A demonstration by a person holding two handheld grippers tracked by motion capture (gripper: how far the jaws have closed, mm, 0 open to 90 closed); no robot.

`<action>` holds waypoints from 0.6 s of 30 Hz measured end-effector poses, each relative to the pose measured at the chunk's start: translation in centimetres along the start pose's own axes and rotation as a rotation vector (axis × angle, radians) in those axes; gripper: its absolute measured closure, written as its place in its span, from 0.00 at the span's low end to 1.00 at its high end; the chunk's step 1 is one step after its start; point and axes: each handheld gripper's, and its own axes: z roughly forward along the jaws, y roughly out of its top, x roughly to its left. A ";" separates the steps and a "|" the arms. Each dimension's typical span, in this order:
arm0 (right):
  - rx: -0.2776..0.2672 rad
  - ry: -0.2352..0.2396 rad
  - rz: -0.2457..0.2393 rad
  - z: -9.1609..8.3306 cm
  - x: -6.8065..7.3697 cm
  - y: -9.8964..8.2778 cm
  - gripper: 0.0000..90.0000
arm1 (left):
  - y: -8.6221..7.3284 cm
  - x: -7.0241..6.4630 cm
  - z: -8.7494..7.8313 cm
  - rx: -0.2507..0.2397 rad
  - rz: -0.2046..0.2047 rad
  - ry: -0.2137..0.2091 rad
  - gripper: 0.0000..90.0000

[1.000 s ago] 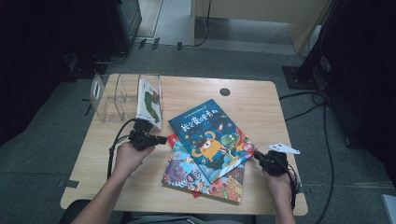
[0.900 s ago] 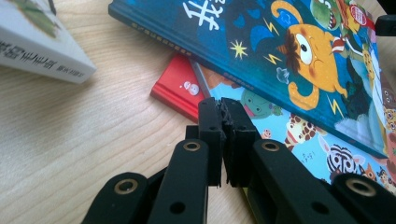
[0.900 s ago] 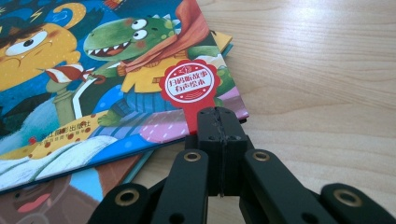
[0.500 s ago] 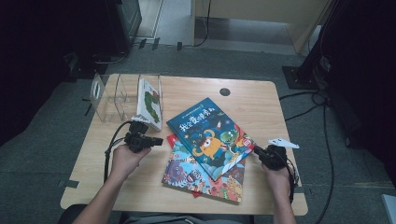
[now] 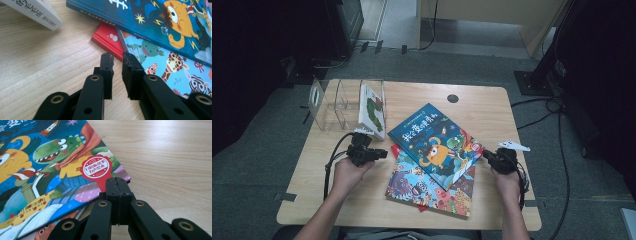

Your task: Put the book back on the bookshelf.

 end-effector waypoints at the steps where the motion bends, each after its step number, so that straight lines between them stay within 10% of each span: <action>1: 0.000 0.000 0.000 0.0 0.0 0.0 1.00 | 0.0 0.0 0.0 0.000 0.000 0.000 0.85; 18: 0.013 0.004 -0.025 1.6 -0.3 2.3 1.00 | -0.8 0.8 -0.9 -0.026 -0.031 0.032 0.60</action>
